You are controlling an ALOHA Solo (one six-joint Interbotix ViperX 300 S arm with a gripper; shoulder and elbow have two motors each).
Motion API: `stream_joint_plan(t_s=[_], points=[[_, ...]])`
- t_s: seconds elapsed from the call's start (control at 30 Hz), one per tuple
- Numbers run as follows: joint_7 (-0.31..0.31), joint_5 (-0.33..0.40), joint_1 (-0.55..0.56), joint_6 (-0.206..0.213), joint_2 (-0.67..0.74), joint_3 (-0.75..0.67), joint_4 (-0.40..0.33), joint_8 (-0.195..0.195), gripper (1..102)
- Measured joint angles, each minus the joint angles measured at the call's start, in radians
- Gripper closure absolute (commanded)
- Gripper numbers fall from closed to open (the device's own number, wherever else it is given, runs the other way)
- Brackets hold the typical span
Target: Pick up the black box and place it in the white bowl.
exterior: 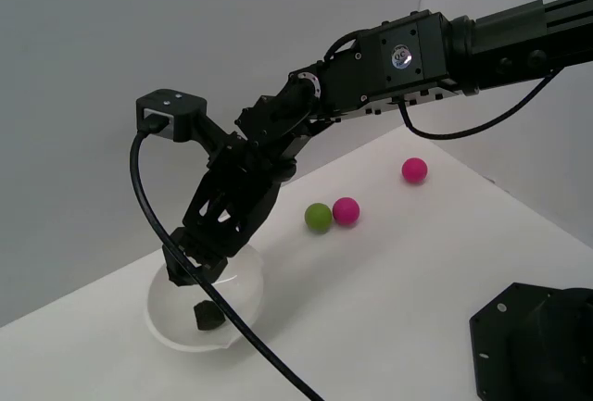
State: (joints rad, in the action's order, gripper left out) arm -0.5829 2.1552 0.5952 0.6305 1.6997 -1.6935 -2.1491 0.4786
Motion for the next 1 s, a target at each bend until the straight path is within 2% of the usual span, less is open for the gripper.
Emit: stream_joint_plan(t_s=[0.2, 0.3, 0.37, 0.47, 0.53, 0.73, 1.0], points=[[0.0, 0.0, 0.0, 0.002, 0.0, 0.0, 0.0, 0.0, 4], [0.0, 0.0, -0.002, 0.002, 0.002, 0.0, 0.0, 0.0, 8], [0.0, 0.0, -0.003, -0.002, 0.002, -0.002, 0.0, 0.0, 15], [0.0, 0.0, -0.015, -0.003, 0.005, -0.005, 0.0, 0.009, 34], [0.0, 0.0, -0.026, -0.005, 0.018, -0.018, 0.0, 0.011, 39], [0.0, 0.017, -0.078, -0.006, 0.084, -0.086, -0.015, 0.012, 41], [0.0, 0.101, -0.169, -0.015, 0.193, -0.193, -0.107, 0.011, 48]])
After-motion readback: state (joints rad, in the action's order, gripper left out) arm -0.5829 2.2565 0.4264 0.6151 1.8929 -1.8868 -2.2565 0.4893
